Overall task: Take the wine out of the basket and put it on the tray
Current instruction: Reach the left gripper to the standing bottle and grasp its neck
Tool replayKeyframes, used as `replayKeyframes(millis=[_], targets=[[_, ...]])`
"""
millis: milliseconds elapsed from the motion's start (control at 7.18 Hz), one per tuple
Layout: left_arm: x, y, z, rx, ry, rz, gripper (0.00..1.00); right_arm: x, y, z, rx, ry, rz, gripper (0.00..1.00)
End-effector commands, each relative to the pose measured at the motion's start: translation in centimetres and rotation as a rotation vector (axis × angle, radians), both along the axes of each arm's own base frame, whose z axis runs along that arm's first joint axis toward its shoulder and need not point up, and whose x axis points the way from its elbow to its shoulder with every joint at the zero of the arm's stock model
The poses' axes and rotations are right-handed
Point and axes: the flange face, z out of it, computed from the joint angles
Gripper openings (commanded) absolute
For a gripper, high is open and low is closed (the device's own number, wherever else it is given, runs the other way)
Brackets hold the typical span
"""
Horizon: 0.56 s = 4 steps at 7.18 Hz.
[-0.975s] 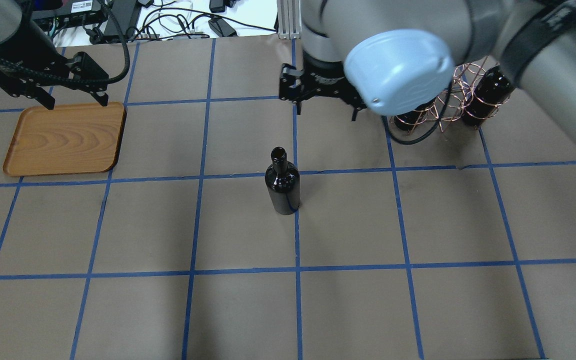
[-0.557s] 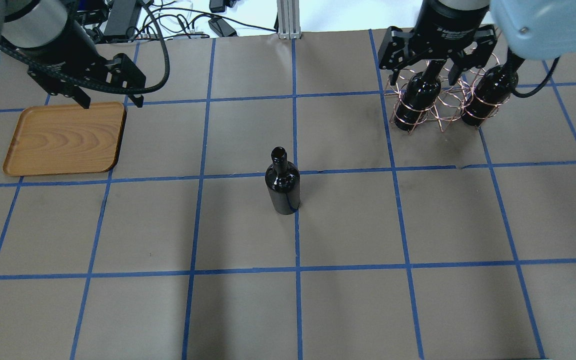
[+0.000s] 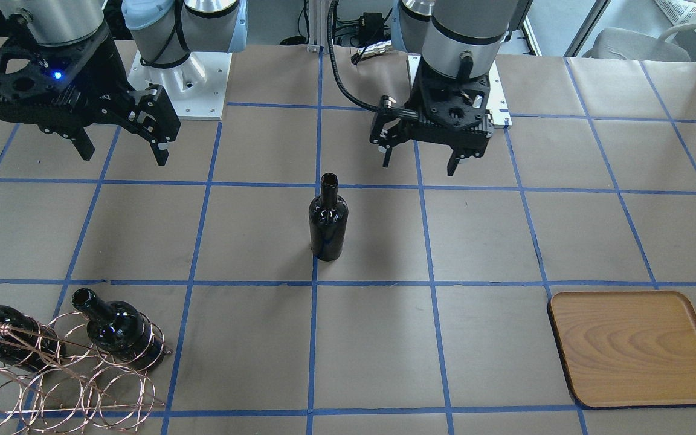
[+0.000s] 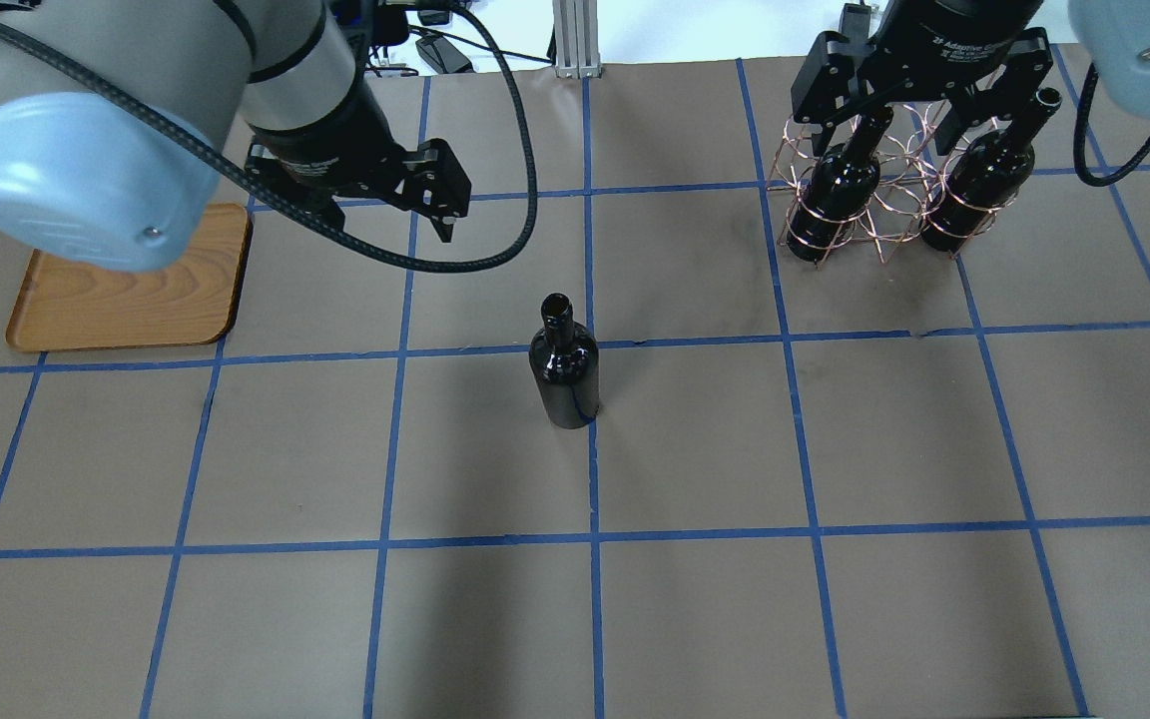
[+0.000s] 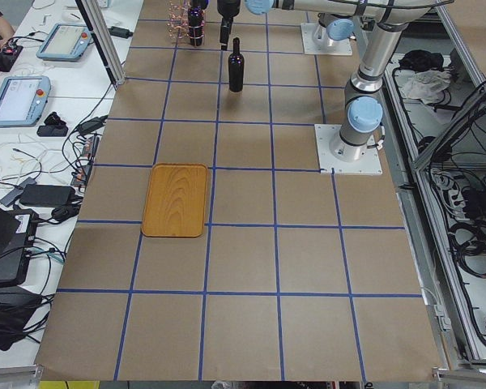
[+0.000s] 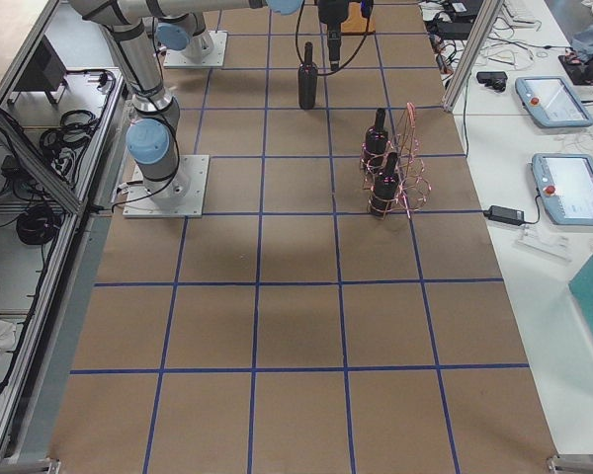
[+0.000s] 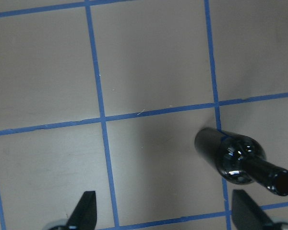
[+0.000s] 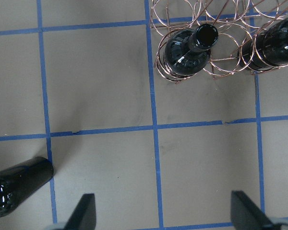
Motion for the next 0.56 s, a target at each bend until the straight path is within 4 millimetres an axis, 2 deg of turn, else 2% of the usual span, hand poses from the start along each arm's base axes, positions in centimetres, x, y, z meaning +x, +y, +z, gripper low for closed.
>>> replayKeyframes(millis=[0,418], targets=[[-5.4,1.6,-1.8,0.012,0.006,-0.051,1.0,0.1,-0.3,-0.7,0.008,-0.001,0.008,1.0],[-10.4,1.9,-5.7,0.016,0.013,-0.069,0.99,0.0,-0.1,-0.3,0.002,0.001,0.014,1.0]])
